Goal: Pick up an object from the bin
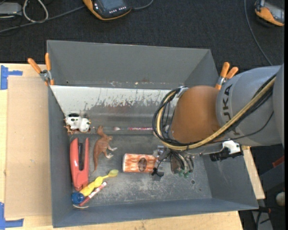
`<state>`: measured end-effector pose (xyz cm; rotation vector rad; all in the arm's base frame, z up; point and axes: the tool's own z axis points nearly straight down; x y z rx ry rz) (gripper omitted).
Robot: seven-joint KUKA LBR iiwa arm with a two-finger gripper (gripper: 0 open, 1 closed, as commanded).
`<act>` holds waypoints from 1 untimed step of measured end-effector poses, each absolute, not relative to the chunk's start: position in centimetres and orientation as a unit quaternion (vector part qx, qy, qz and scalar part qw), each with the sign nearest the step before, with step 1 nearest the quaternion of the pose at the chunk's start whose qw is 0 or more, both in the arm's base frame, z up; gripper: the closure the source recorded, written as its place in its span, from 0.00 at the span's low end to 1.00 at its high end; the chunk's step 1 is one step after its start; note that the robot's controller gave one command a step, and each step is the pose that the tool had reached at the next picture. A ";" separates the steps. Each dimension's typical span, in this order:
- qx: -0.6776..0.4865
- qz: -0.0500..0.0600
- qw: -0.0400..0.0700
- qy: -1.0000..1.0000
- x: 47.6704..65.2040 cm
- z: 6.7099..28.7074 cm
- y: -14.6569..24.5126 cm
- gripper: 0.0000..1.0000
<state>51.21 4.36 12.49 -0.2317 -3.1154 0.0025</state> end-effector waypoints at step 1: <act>-0.087 0.001 0.009 -0.996 52.4 19.3 4.8 1.00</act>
Offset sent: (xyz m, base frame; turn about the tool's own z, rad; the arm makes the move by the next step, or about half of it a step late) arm 0.0182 0.0232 0.1389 -0.0287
